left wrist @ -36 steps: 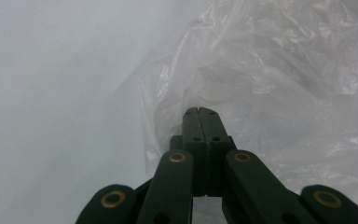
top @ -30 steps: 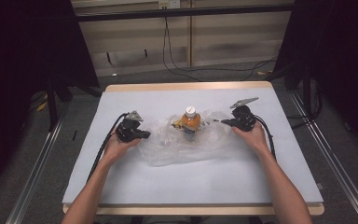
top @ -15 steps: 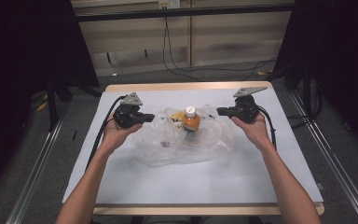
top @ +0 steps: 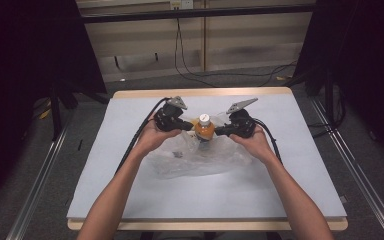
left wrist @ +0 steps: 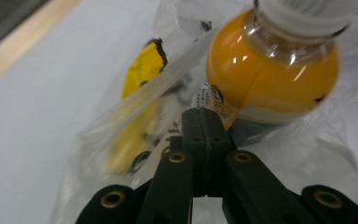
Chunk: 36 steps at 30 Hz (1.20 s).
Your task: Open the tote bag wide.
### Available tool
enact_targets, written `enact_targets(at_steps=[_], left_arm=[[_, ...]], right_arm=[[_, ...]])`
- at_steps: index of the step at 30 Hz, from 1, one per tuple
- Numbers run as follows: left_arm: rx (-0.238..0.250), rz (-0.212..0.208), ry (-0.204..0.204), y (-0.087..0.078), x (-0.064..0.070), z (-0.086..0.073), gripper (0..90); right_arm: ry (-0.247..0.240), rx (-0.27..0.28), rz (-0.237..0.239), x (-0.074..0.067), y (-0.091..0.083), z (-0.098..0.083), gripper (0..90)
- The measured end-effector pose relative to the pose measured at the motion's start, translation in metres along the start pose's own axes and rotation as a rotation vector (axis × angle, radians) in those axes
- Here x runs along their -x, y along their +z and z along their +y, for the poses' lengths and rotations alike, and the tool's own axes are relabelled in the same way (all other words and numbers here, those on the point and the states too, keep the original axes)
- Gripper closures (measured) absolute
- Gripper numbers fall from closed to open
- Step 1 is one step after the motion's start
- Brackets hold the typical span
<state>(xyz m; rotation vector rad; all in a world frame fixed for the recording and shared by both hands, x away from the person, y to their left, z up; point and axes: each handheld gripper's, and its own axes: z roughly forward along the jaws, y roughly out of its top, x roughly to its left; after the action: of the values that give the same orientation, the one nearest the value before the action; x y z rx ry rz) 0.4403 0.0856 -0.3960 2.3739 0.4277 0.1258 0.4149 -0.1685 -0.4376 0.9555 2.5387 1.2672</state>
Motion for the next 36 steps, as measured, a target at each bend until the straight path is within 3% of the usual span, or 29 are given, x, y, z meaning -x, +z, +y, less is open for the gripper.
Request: enact_targets(at_steps=[4,7,8,9,12,14,15,19,22,25,26,27,28,30,36], left_arm=[[-0.081,-0.002,0.008,0.024,0.003,-0.004,90.0],[-0.099,-0.019,-0.022,0.035,0.003,-0.015,90.0],[-0.117,-0.030,-0.012,0.037,0.002,-0.020,90.0],[-0.112,-0.032,-0.030,0.039,0.003,-0.025,90.0],[-0.117,-0.067,-0.021,0.044,0.012,-0.038,90.0],[-0.108,-0.068,-0.016,0.045,0.020,-0.044,90.0],[-0.099,-0.088,-0.013,0.045,0.023,-0.047,90.0],[-0.094,-0.087,0.029,0.048,0.040,-0.058,90.0],[-0.115,-0.121,0.060,0.046,0.055,-0.058,90.0],[-0.163,-0.156,0.144,0.044,0.081,-0.056,90.0],[-0.159,-0.120,0.161,0.044,0.091,-0.056,90.0],[-0.180,-0.140,0.177,0.043,0.097,-0.055,90.0],[-0.191,-0.134,0.192,0.043,0.102,-0.054,90.0],[-0.202,-0.169,0.206,0.042,0.111,-0.055,90.0],[-0.225,-0.166,0.237,0.037,0.131,-0.058,90.0]], right_arm=[[-0.009,-0.071,0.006,-0.001,0.013,-0.002,90.0],[-0.003,-0.114,-0.001,0.004,0.022,-0.006,90.0],[0.002,-0.126,0.000,0.006,0.024,-0.007,90.0],[0.008,-0.137,0.003,0.009,0.027,-0.008,90.0],[0.037,-0.174,-0.004,0.019,0.037,-0.010,90.0],[0.057,-0.226,-0.001,0.024,0.044,-0.008,90.0],[0.061,-0.222,0.008,0.027,0.046,-0.006,90.0],[0.086,-0.248,0.000,0.033,0.053,0.003,90.0],[0.107,-0.259,-0.019,0.037,0.060,0.010,90.0],[0.107,-0.263,-0.038,0.041,0.067,0.017,90.0],[0.109,-0.268,-0.038,0.042,0.069,0.020,90.0],[0.105,-0.274,-0.036,0.044,0.072,0.023,90.0],[0.103,-0.282,-0.043,0.044,0.074,0.025,90.0],[0.108,-0.285,-0.059,0.047,0.079,0.030,90.0],[0.130,-0.278,-0.142,0.061,0.087,0.039,90.0]])
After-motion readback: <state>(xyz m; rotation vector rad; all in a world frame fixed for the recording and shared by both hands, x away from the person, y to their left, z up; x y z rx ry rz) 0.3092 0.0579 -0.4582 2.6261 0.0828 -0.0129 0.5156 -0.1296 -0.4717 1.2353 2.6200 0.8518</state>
